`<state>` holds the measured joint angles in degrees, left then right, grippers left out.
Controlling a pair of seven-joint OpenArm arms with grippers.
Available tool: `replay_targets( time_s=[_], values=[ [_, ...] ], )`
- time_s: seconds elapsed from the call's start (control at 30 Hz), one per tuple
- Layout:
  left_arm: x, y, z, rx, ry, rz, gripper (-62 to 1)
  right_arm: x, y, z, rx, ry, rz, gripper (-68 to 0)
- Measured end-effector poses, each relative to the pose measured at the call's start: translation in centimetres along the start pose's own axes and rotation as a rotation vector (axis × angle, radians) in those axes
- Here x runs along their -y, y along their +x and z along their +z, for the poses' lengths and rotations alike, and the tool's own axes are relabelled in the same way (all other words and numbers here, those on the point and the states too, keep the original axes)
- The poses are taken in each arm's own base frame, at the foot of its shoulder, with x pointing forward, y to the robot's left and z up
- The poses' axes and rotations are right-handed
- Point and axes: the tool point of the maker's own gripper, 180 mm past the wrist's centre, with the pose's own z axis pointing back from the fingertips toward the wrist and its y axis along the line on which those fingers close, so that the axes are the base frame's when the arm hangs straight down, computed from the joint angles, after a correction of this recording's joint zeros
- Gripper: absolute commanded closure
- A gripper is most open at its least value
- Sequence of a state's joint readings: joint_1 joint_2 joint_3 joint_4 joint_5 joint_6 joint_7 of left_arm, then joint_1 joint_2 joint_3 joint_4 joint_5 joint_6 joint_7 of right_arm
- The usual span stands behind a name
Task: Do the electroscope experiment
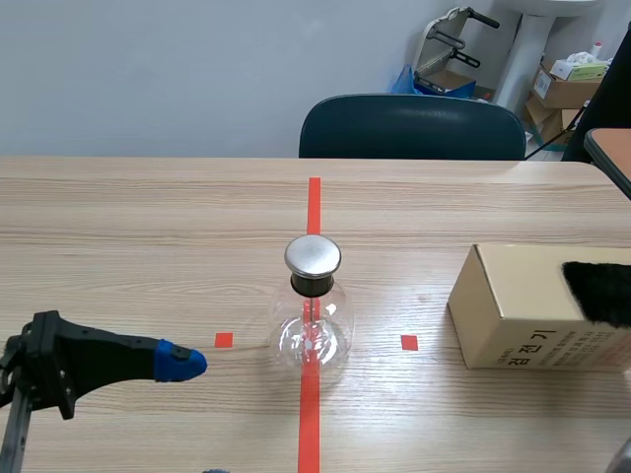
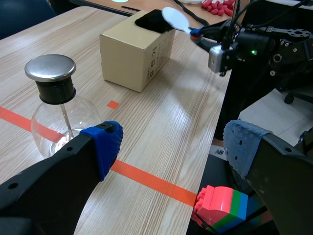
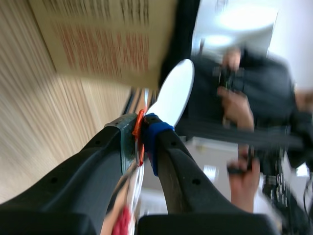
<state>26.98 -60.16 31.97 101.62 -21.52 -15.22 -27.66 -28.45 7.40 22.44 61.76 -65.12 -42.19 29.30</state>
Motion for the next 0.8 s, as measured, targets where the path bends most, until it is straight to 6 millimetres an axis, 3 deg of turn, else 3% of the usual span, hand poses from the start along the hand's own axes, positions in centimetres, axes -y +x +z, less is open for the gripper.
replay_targets(
  time_s=[0.07,0.27,0.37,0.47,0.53,0.6,0.73,0.8],
  values=[
    [0.0,0.0,0.0,0.000,0.000,0.000,-45.2,0.0,0.6,0.0,0.034,0.000,0.002,-1.0],
    [0.0,-0.1,0.0,-0.008,0.000,0.000,-45.2,-0.3,6.8,1.3,0.386,0.012,0.017,-1.0],
    [0.0,-0.3,0.0,-0.016,0.000,0.000,-45.2,-0.3,5.9,1.0,0.330,0.011,0.013,-1.0],
    [0.0,-0.3,0.0,-0.019,0.000,0.000,-45.2,0.0,1.9,0.1,0.099,0.000,-0.005,-1.0],
    [0.0,-0.3,0.0,-0.019,0.000,0.000,-45.2,0.0,0.6,0.0,0.032,0.000,-0.001,-1.0],
    [0.0,-0.3,0.0,-0.019,0.000,0.000,-45.2,0.0,1.2,0.1,0.072,0.001,0.003,-1.0],
    [0.0,-0.3,0.0,-0.019,0.000,0.000,-45.2,-0.3,5.9,1.0,0.335,0.012,0.018,-1.0],
    [0.0,-0.4,0.0,-0.022,0.000,0.000,-45.2,-0.3,7.1,1.5,0.403,0.013,0.016,-1.0]
  ],
)
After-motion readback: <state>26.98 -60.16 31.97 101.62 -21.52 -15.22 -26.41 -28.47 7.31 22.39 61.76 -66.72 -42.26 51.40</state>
